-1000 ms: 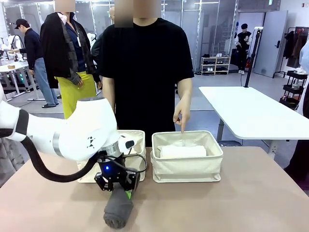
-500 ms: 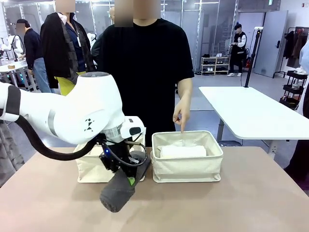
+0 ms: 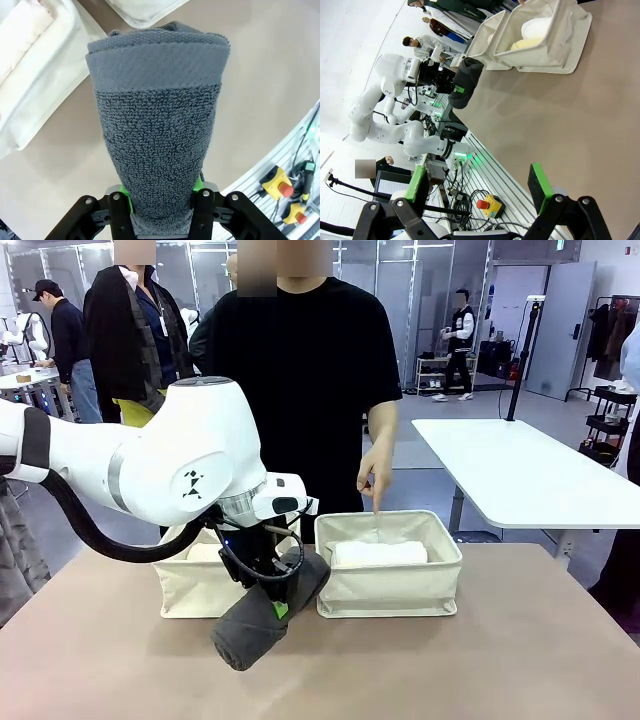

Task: Divide the towels into two baskets.
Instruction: Pick up one hotel-folded towel from the bottom of the table and place it in the Fabric basket indicated by the person.

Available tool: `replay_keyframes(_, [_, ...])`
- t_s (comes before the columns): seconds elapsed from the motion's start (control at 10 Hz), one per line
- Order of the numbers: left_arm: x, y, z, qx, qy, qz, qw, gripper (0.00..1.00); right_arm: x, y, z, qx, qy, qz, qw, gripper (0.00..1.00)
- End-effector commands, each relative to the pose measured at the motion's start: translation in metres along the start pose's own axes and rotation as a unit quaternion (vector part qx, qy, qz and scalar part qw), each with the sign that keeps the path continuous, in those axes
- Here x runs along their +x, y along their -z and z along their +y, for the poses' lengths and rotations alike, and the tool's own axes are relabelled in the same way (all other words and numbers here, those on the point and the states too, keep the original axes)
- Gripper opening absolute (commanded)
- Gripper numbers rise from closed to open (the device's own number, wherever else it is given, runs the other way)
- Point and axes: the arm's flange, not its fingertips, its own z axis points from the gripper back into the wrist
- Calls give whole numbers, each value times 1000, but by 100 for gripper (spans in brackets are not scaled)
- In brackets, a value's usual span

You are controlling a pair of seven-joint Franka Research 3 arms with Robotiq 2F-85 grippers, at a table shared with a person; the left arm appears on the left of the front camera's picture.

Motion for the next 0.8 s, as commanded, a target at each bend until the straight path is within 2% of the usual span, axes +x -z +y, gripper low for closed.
replay_keyframes(0.0, [1, -2, -2, 0, 4, -2, 1000, 47, -1, 1, 3, 6, -8, -9, 1000, 100])
replay_keyframes(0.1, [12, -20, -23, 55, 123, -26, 991, 47, -1, 1, 3, 6, -8, -9, 1000, 100])
replay_keyframes(0.3, [57, -43, -36, 117, 264, -18, 957, 47, -1, 1, 3, 6, -8, -9, 1000, 100])
replay_keyframes(0.4, [84, -48, -40, 137, 335, -6, 932, 47, -1, 1, 3, 6, -8, -9, 1000, 100])
replay_keyframes(0.6, [147, -51, -42, 115, 461, -14, 880, 47, -1, 1, 3, 6, -8, -9, 1000, 100])
replay_keyframes(0.7, [175, -48, -42, 107, 502, -19, 858, 47, -1, 1, 3, 6, -8, -9, 1000, 100])
